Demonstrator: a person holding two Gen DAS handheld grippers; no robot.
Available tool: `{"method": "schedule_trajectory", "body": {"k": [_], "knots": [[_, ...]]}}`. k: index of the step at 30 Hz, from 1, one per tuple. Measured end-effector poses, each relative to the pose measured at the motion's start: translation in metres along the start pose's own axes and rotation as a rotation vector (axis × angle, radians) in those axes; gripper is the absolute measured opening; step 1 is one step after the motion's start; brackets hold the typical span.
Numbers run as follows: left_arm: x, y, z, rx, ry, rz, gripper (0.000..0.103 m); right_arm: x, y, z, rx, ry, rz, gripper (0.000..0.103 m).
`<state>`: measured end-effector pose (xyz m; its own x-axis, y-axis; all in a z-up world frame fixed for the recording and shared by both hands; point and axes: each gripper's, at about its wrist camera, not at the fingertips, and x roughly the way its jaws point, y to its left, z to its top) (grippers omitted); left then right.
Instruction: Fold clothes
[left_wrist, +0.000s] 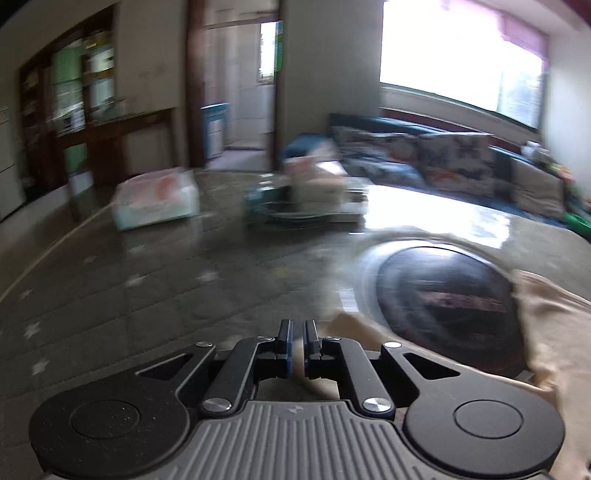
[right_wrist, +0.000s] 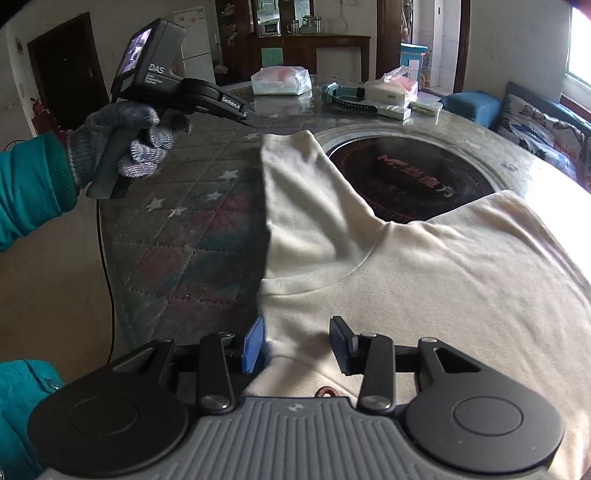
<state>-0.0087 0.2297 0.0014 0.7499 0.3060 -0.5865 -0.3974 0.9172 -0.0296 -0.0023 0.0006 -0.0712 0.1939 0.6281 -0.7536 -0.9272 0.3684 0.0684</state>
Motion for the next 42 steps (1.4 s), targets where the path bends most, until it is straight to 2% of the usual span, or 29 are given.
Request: {"method": "schedule_trajectory", "body": {"k": [3,5,10,14,19,21,24,29,32,38,40,42], "knots": [[0.003,-0.028,-0.003,0.079,0.02,-0.076,0.006,-0.006,-0.008,0.003,0.03,-0.027,-0.007,0.04],[0.013,-0.043,-0.005,0.114,0.046,-0.098,0.009,-0.01,-0.015,0.005,0.056,-0.043,-0.026,0.04],[0.036,-0.06,-0.005,0.108,0.133,-0.075,0.009,-0.025,-0.045,0.0,0.144,-0.072,-0.106,0.04],[0.037,-0.083,0.005,0.115,0.124,-0.137,0.009,-0.036,-0.085,-0.01,0.256,-0.088,-0.226,0.04],[0.039,-0.133,0.01,0.17,0.119,-0.253,0.009,-0.047,-0.134,-0.023,0.405,-0.114,-0.378,0.04],[0.043,-0.153,0.011,0.195,0.125,-0.28,0.009,-0.055,-0.165,-0.032,0.505,-0.132,-0.478,0.04],[0.057,-0.175,0.021,0.193,0.128,-0.287,0.01,-0.065,-0.201,-0.045,0.62,-0.157,-0.561,0.04],[0.085,-0.204,0.04,0.16,0.131,-0.283,0.011,-0.077,-0.247,-0.064,0.753,-0.197,-0.578,0.04],[0.103,-0.219,0.049,0.163,0.14,-0.287,0.011,-0.074,-0.261,-0.066,0.766,-0.197,-0.572,0.04],[0.133,-0.237,0.054,0.171,0.176,-0.296,0.024,-0.064,-0.28,-0.066,0.782,-0.194,-0.551,0.04],[0.14,-0.237,0.054,0.17,0.188,-0.297,0.024,-0.063,-0.279,-0.066,0.782,-0.189,-0.54,0.039],[0.143,-0.236,0.052,0.166,0.185,-0.308,0.02,-0.061,-0.279,-0.066,0.774,-0.181,-0.54,0.036]]}}
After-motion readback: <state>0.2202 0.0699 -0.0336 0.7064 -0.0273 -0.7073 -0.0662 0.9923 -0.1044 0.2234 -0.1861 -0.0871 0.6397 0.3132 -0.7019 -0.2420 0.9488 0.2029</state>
